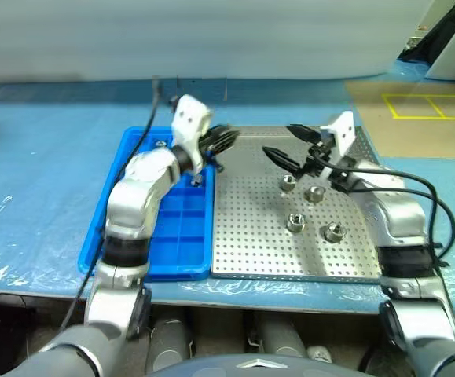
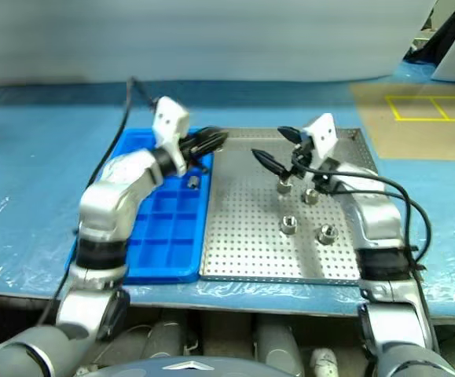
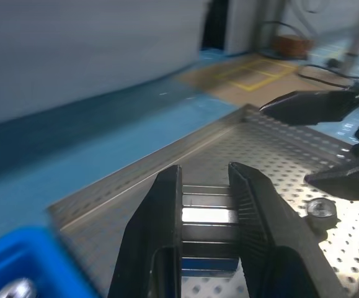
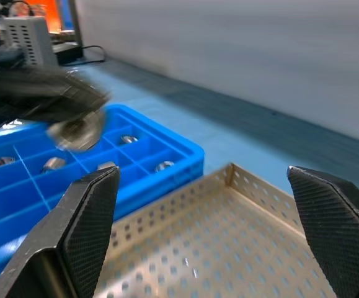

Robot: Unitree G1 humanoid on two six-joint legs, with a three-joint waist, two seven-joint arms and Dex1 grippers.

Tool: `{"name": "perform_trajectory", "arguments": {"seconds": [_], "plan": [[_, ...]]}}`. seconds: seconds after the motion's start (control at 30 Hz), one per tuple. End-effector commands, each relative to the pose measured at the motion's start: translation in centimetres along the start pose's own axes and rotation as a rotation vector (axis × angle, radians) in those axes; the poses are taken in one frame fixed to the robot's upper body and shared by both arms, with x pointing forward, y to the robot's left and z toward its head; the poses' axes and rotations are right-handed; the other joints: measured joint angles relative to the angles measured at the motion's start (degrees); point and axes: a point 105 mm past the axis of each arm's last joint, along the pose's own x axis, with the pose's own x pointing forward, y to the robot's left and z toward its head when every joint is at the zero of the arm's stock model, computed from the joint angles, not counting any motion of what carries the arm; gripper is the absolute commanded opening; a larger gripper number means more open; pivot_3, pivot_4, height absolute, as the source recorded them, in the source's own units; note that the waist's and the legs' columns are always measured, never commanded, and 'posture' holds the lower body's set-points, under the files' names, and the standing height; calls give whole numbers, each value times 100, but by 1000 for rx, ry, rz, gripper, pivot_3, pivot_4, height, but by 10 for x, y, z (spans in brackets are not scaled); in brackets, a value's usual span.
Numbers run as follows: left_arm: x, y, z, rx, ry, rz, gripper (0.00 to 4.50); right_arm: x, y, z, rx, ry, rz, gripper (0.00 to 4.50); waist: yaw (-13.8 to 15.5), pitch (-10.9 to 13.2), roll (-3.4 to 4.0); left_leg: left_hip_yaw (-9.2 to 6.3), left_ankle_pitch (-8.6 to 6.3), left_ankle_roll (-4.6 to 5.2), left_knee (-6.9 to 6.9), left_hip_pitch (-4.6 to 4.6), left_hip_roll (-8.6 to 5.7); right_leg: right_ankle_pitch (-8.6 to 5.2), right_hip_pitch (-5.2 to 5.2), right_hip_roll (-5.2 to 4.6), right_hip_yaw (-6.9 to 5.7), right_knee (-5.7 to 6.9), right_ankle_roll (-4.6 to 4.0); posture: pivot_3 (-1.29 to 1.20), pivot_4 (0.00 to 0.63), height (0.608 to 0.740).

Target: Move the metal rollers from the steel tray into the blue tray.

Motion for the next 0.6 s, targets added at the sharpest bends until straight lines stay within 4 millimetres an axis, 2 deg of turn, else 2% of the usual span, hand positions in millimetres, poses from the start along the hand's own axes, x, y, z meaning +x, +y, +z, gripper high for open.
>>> {"name": "perform_trajectory", "arguments": {"seconds": [0.03, 0.17, 0.27, 0.33, 0.43, 0.5, 0.6], "plan": [[-39, 11, 28, 26, -115, 212, 788, 27, 14, 10, -19, -57, 143, 4500, 206, 8, -14, -3, 3, -2, 3, -16, 3, 0, -15, 1, -4, 6, -1, 275, 150, 740], [-84, 24, 12, 82, -46, 428, 788, 55, 26, 14, 4, -91, 259, 4500, 613, 10, -16, -9, 3, 7, 9, -47, 4, -2, -38, 0, -11, 8, -6, 400, 150, 740], [-117, 16, -5, 117, 32, 502, 788, 71, 38, 11, 8, -90, 343, 4500, 848, 16, -25, -14, -4, 17, 23, -62, 1, -3, -40, -2, -13, 2, -7, 494, 150, 740], [-131, 11, -18, 122, 71, 525, 788, 78, 42, 8, 7, -86, 375, 4500, 992, 18, -27, -16, -8, 22, 30, -71, -2, -3, -39, -4, -13, -3, -7, 513, 150, 740], [-158, 3, -51, 54, 174, 579, 788, 85, 49, 6, 8, -91, 409, 4500, 1153, 21, -26, -19, -9, 19, 34, -66, -2, -3, -33, -5, -11, -1, -7, 552, 150, 740], [-168, 2, -58, 51, 202, 605, 788, 90, 52, 8, 19, -105, 420, 4500, 1265, 30, -10, -22, -20, -4, 30, -46, -2, -3, -16, -5, -10, -1, -6, 567, 150, 740], [-164, 5, -50, 64, 162, 618, 788, 91, 59, 5, 21, -107, 447, 4500, 1402, 47, 12, -21, -8, -26, 1, 1, -2, -5, 11, -3, -6, 6, -4, 559, 150, 740]]}}
